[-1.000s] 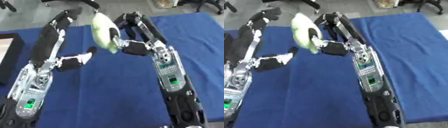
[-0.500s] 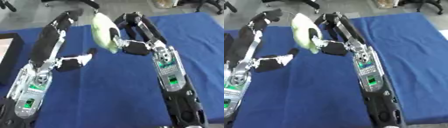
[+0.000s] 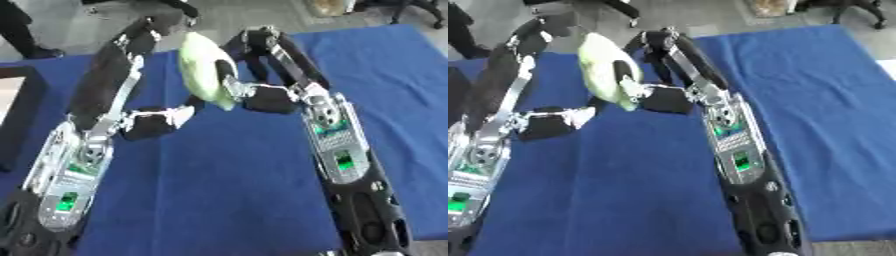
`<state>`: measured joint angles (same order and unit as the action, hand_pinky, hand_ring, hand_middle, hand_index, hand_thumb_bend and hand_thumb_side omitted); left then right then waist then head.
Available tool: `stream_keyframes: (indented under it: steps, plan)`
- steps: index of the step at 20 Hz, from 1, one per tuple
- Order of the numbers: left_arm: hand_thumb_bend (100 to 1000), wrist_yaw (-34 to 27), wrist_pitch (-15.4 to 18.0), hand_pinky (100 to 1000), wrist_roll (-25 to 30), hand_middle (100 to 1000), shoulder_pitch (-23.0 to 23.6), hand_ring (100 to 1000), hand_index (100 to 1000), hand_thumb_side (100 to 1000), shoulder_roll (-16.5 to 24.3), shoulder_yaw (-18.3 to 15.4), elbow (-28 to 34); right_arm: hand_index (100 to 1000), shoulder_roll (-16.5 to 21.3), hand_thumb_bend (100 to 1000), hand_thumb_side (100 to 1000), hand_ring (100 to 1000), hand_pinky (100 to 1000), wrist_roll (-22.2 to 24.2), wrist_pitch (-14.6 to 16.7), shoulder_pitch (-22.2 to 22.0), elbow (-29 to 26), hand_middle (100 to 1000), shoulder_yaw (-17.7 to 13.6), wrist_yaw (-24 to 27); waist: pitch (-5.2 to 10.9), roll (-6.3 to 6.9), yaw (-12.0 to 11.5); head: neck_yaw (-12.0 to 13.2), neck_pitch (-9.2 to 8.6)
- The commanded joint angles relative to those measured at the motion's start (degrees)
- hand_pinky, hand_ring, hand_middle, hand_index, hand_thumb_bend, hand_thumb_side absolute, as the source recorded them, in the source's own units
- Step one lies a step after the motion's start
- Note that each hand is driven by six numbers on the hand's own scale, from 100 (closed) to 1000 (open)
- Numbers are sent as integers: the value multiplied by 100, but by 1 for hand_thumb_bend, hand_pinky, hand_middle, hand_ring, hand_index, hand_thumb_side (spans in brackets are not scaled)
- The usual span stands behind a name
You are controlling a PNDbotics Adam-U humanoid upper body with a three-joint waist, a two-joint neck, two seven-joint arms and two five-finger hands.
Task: Pick up the objects with one hand, pass them to the other hand, and then place them into the box on the other side of the table.
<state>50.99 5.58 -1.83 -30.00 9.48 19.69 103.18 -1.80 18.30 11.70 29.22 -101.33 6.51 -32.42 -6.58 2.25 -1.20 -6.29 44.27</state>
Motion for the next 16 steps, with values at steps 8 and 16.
stream_keyframes:
  steps: [8,16]
  plan:
    - [527,177,175,836,283,826,-374,801,965,145,9,210,-57,147,25,100,336,128,625,54,31,136,-19,100,143,4,116,-35,18,4,-16]
    - [326,94,261,789,433,658,-419,703,833,100,40,260,-64,147,35,100,326,127,625,60,42,153,-11,100,151,7,117,-36,16,-17,-16]
